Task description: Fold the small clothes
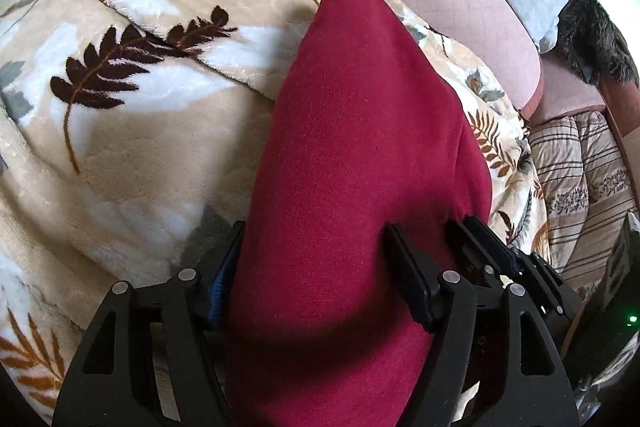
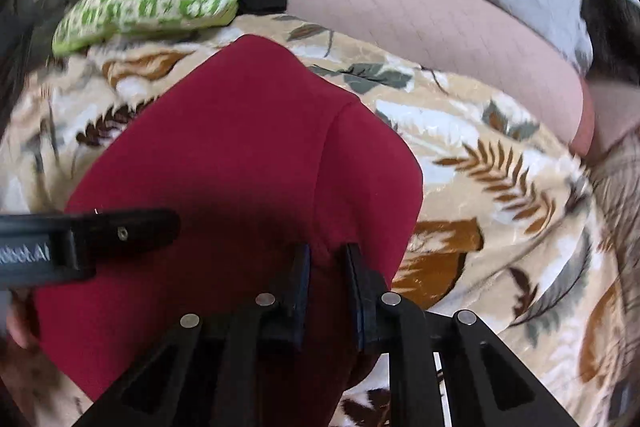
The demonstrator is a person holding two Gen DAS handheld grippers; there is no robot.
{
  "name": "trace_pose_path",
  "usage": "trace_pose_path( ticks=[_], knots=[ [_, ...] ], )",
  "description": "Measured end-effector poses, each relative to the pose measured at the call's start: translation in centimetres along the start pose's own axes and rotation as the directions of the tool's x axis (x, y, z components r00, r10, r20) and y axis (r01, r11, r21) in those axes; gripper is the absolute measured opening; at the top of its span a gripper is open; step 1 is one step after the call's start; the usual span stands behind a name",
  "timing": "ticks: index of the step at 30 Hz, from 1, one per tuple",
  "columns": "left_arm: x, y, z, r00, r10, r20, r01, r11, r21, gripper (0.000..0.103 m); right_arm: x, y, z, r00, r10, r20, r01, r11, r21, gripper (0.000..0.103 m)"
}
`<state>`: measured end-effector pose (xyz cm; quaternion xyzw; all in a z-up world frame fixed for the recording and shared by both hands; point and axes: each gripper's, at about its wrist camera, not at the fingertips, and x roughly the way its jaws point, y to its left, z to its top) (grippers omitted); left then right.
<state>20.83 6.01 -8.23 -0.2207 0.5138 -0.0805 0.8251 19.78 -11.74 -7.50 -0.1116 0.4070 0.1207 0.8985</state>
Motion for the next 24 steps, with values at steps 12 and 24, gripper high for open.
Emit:
trace_pose_path(
  ticks=[12,24],
  knots=[
    [0.1,0.1,0.2,1.0,-0.008,-0.006,0.008,1.0,-0.016,0.071,-0.8,0.5,10.4,0.989,0.138,0.053,-0.142,0.987,0.072,0.016],
    [0.2,0.2,0.4,1.0,-0.023,-0.018,0.023,1.0,-0.001,0.073,10.1,3.4,11.0,0.968,0.175,-0.178,-0.196,0.975,-0.106,0.019]
  ],
)
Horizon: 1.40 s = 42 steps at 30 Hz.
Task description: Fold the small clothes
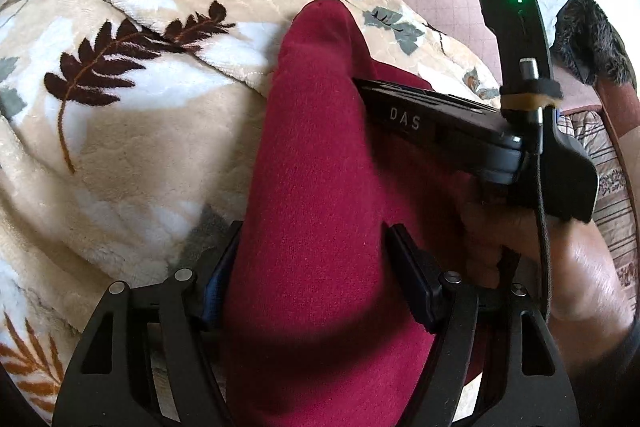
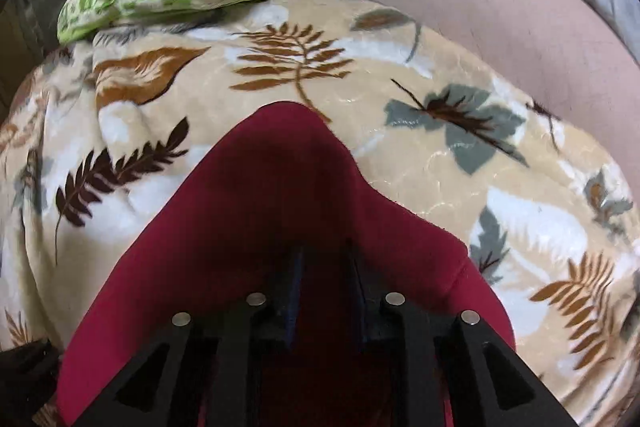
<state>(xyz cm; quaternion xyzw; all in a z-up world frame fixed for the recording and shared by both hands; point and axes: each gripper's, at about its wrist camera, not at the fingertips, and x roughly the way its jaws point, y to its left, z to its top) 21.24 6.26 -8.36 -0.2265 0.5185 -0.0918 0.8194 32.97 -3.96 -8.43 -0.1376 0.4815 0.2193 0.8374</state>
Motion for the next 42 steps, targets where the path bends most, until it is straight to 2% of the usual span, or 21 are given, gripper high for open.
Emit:
trace_pose_path(
  ticks=[4,9,11,12,14,16,17,19,20,22,23,25,28,30,31,34,36,38,39,41,42],
  knots=[
    [0.2,0.0,0.1,1.0,-0.026,-0.012,0.026,1.0,-0.005,0.08,-0.6,-0.5,0.3,1.0,0.027,-0.003,-0.027,0.999,0.043,0.021],
    [0.4,0.1,0.2,0.999,-0.033,-0.002,0.032,0.999,-0.029,0.081,-1.0,0.4,1.0,0.999,-0.044,-0.007,0.044,0.996,0.083,0.024],
    [0.2,0.4,0.0,0.998,-0.053,0.023,0.054,0.997,-0.046,0.081,-0.7,0.0,1.0,1.0,-0.028,0.011,0.027,0.996,0.086,0.025],
    [0.1,0.5,0.0,0.998,-0.062,0.029,0.063,0.997,-0.051,0.081,-0.6,-0.9,0.9,0.999,0.006,0.034,-0.01,0.993,0.12,0.025],
    [-0.2,0.7,0.3,0.996,-0.08,0.025,0.082,0.994,-0.072,0.081,-0.5,-2.0,0.8,0.998,0.058,0.039,-0.064,0.984,0.167,0.025],
    [-1.0,0.8,1.1,0.997,-0.072,0.017,0.074,0.993,-0.094,0.081,-1.6,-2.5,1.0,0.997,0.069,0.026,-0.073,0.979,0.189,0.025],
    [-1.7,0.9,1.5,0.997,-0.069,0.045,0.073,0.993,-0.094,0.081,-2.9,-2.8,1.1,0.996,0.072,0.047,-0.08,0.977,0.197,0.025],
    [-3.6,0.8,2.8,0.99,-0.063,0.127,0.072,0.995,-0.066,0.081,-7.2,-3.9,0.6,0.984,0.037,0.174,-0.071,0.978,0.196,0.025],
    [-4.3,0.7,3.3,0.985,-0.068,0.157,0.077,0.996,-0.051,0.081,-9.7,-4.7,-0.1,0.973,-0.011,0.23,-0.041,0.974,0.221,0.026],
    [-5.1,0.2,4.2,0.97,-0.137,0.202,0.14,0.99,-0.002,0.081,-11.8,-5.4,-1.6,0.969,-0.018,0.248,-0.047,0.966,0.254,0.026],
    [-5.0,0.0,4.4,0.963,-0.18,0.201,0.181,0.983,0.015,0.081,-12.3,-5.1,-2.5,0.97,-0.002,0.244,-0.06,0.967,0.247,0.026],
    [-3.4,-0.1,4.4,0.965,-0.228,0.133,0.228,0.974,0.011,0.077,-12.4,-3.6,-4.6,0.973,-0.022,0.229,-0.022,0.982,0.189,0.026],
    [-1.2,-0.2,3.7,0.988,-0.122,0.096,0.119,0.992,0.043,0.076,-10.8,-2.5,-8.4,0.983,-0.023,0.18,-0.008,0.985,0.172,0.026],
    [0.0,-0.2,3.7,0.994,-0.086,0.074,0.081,0.994,0.068,0.076,-8.5,-2.7,-12.1,0.988,-0.021,0.155,-0.007,0.985,0.174,0.026],
    [0.5,-0.3,3.6,0.996,-0.056,0.072,0.05,0.995,0.082,0.076,-7.9,-2.9,-12.8,0.984,-0.045,0.174,0.023,0.991,0.129,0.026],
    [0.7,-0.3,3.5,0.997,-0.025,0.073,0.019,0.997,0.08,0.076,-8.2,-4.4,-12.4,0.983,0.02,0.18,-0.059,0.975,0.213,0.027],
    [0.2,0.3,3.3,0.996,-0.034,0.077,0.03,0.998,0.052,0.076,-9.6,-4.7,-12.9,0.972,0.028,0.231,-0.091,0.96,0.266,0.027],
    [-1.4,0.9,3.0,0.993,-0.072,0.097,0.071,0.997,0.013,0.076,-11.6,-3.9,-13.4,0.969,-0.01,0.247,-0.058,0.962,0.265,0.027],
    [-2.3,0.9,3.0,0.988,-0.102,0.112,0.102,0.995,0.008,0.076,-13.5,-3.0,-13.7,0.958,-0.027,0.286,-0.043,0.97,0.237,0.027],
    [-4.7,0.4,2.2,0.977,-0.169,0.131,0.166,0.986,0.031,0.076,-16.1,-0.9,-14.2,0.941,0.01,0.339,-0.073,0.982,0.174,0.027],
    [-5.6,0.1,1.4,0.975,-0.187,0.123,0.182,0.982,0.049,0.076,-16.6,0.4,-14.6,0.943,0.015,0.331,-0.065,0.988,0.141,0.027]
  ],
)
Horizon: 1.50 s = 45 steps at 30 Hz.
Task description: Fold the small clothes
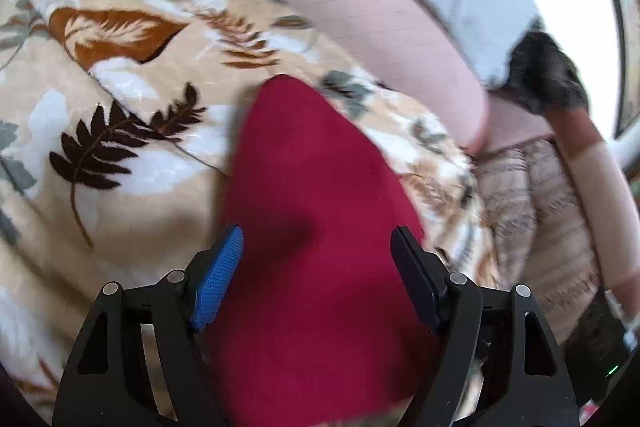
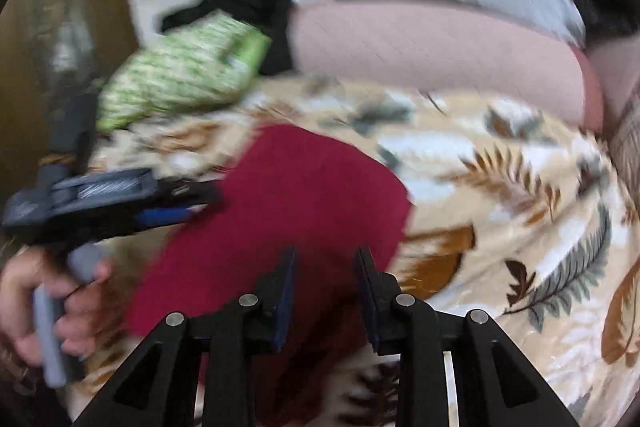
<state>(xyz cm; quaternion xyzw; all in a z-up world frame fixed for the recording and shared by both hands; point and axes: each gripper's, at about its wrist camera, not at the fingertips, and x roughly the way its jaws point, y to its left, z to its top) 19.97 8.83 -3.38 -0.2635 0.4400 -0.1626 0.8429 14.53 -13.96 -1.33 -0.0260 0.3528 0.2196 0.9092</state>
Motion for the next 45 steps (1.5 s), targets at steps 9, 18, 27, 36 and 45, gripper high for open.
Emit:
trace_pose_path(
  ticks=[9,18,27,36,45],
  knots=[
    [3.1,-2.5,-5.2,0.977,0.19,-0.098,-0.159,0.952,0.261,0.077,5.5,3.2,-5.0,0.959,-0.078,-0.271,0.036,0.987,-0.156,0.027],
    [-1.6,-4.9,-7.2,0.97,0.242,0.024,-0.236,0.917,0.321,0.08,2.2,2.4,-4.2,0.981,-0.025,-0.194,0.022,1.0,-0.017,0.027],
    [2.5,-0.9,-8.8,0.929,0.339,-0.152,-0.301,0.927,0.224,0.083,3.1,1.6,-2.2,0.991,-0.114,-0.065,0.114,0.993,0.002,0.028],
    [-0.1,-1.3,-9.8,0.937,0.329,-0.12,-0.306,0.936,0.174,0.083,2.2,0.6,-2.6,0.987,-0.133,-0.094,0.137,0.99,0.036,0.028],
    [-7.5,-5.6,-15.4,0.908,0.412,0.072,-0.412,0.853,0.321,0.099,-8.1,4.1,-4.5,0.98,-0.188,0.06,0.184,0.981,0.064,0.031]
  ],
)
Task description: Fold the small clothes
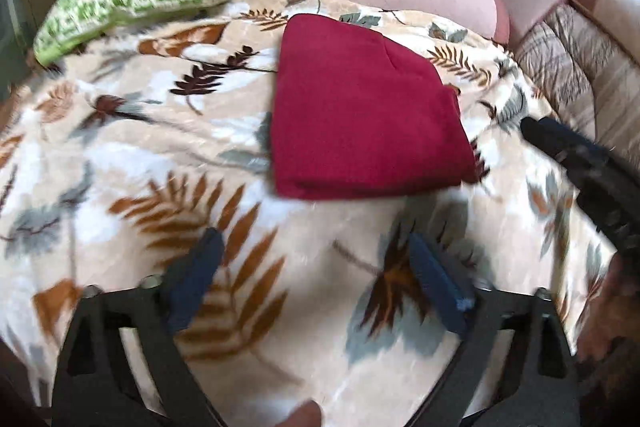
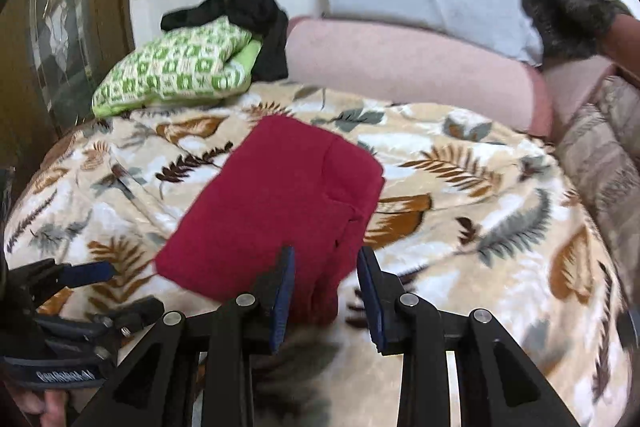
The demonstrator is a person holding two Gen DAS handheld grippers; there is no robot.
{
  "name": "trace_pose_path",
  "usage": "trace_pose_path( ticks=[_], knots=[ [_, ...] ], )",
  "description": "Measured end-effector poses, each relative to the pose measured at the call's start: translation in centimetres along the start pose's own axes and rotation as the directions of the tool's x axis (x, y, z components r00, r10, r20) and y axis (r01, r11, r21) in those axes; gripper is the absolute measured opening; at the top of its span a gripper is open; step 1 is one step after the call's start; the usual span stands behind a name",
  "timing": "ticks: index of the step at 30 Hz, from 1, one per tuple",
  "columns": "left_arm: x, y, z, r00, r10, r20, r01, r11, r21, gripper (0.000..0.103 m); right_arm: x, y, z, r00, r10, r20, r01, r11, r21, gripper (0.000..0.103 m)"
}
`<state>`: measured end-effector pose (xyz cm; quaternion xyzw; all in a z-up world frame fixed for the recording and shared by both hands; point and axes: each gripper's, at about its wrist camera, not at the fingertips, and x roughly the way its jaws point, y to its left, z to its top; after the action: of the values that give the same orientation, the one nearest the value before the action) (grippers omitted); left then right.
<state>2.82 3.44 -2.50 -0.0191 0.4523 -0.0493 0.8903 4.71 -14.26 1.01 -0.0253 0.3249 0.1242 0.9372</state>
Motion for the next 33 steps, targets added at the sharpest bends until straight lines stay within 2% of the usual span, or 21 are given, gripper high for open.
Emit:
trace_pose_path(
  ticks=[3,4,6,7,8,9,13,18,21,27,33],
  knots=[
    [-1.5,-0.7,-1.3,0.997,0.053,0.053,-0.056,0.997,0.051,0.1,-3.3,-0.2,-0.7,0.996,-0.007,0.094,0.003,0.999,0.037,0.037],
    [-2.3,-1.1,-1.7,0.993,0.074,0.093,-0.081,0.994,0.075,0.1,-4.1,-0.4,-0.9,0.992,-0.007,0.123,0.001,0.999,0.052,0.039],
    [-3.4,-1.4,-2.0,0.985,0.091,0.148,-0.105,0.99,0.09,0.1,-5.5,-1.3,-1.3,0.986,-0.001,0.166,-0.015,0.996,0.094,0.049],
    [-4.1,-1.4,-2.2,0.979,0.096,0.178,-0.113,0.989,0.091,0.1,-5.8,-1.7,-1.5,0.985,-0.004,0.171,-0.016,0.993,0.115,0.054],
    [-4.5,-1.4,-2.4,0.977,0.099,0.191,-0.118,0.989,0.089,0.1,-6.0,-2.1,-1.8,0.986,-0.009,0.169,-0.015,0.99,0.14,0.065],
    [-4.8,-1.4,-2.5,0.975,0.103,0.197,-0.123,0.989,0.088,0.1,-5.9,-2.6,-2.2,0.988,-0.008,0.155,-0.018,0.986,0.164,0.068],
    [-5.1,-2.0,-2.7,0.96,0.173,0.218,-0.196,0.977,0.085,0.1,-5.4,-3.5,-2.5,0.994,-0.019,0.11,-0.003,0.981,0.192,0.068],
    [-4.4,-2.0,-2.7,0.974,0.147,0.175,-0.158,0.986,0.052,0.1,-4.9,-3.9,-2.7,0.996,-0.018,0.09,-0.002,0.976,0.219,0.068],
    [-3.4,-1.9,-2.7,0.986,0.098,0.137,-0.105,0.994,0.038,0.1,-4.1,-3.5,-2.8,0.997,-0.009,0.073,-0.006,0.977,0.214,0.068],
    [-2.3,-2.5,-2.9,0.993,0.07,0.095,-0.075,0.996,0.05,0.1,-2.9,-2.1,-2.5,0.999,-0.014,0.05,0.004,0.981,0.194,0.068],
    [-1.5,-1.9,-3.0,0.998,0.046,0.04,-0.047,0.999,0.009,0.1,-2.1,-1.1,-2.8,0.999,-0.05,0.017,0.047,0.986,0.158,0.068]
  ],
)
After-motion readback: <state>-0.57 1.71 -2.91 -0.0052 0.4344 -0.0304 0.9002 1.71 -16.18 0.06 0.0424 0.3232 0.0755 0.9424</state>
